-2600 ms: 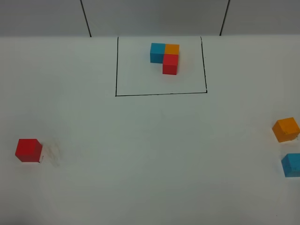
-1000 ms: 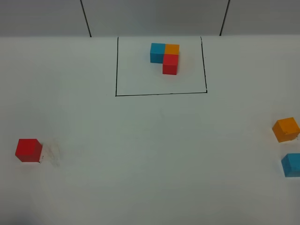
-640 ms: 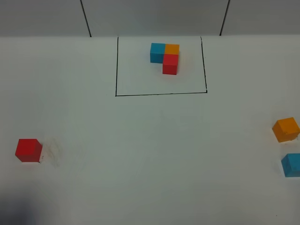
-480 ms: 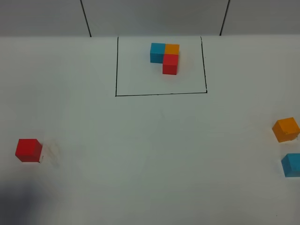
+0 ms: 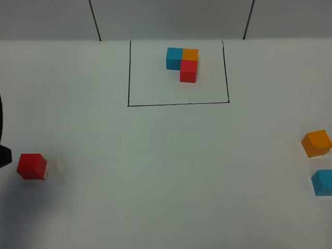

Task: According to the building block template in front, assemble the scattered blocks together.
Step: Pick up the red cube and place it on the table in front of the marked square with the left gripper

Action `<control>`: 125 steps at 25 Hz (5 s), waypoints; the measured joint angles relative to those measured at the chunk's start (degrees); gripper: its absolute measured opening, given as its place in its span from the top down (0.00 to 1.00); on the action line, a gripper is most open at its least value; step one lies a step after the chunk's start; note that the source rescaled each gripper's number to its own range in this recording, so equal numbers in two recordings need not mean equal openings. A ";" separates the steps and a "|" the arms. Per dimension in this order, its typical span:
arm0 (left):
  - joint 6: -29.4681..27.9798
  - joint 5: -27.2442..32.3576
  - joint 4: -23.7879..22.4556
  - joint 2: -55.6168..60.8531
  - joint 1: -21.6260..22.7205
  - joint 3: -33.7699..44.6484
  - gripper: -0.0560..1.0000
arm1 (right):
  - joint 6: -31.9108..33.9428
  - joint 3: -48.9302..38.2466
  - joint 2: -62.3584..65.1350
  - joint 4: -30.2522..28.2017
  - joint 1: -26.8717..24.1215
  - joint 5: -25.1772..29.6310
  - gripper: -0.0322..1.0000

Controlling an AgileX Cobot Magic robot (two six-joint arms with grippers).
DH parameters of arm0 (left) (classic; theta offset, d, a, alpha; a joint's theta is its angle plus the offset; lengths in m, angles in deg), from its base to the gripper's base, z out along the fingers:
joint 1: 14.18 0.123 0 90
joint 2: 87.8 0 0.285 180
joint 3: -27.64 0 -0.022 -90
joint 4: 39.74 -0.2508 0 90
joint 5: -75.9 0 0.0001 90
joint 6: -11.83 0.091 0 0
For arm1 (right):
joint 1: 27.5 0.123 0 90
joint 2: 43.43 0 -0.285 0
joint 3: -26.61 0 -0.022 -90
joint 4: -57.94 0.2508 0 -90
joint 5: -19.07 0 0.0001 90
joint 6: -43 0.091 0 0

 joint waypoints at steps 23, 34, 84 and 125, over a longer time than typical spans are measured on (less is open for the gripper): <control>-0.14 -14.82 -3.95 -27.72 0.00 -0.11 0.12 | 0.00 0.00 0.00 0.00 0.00 0.00 0.96; 2.46 -25.38 -3.87 -36.44 -0.63 -0.27 0.12 | 0.00 0.00 0.00 0.00 0.00 0.00 0.96; 4.44 -23.44 0.16 -37.74 -4.01 -0.55 0.42 | 0.00 0.00 0.00 0.00 0.00 0.00 0.96; 84.39 -0.70 15.96 -15.99 -7.44 -4.78 0.42 | 0.00 0.00 0.00 0.00 0.00 0.00 0.96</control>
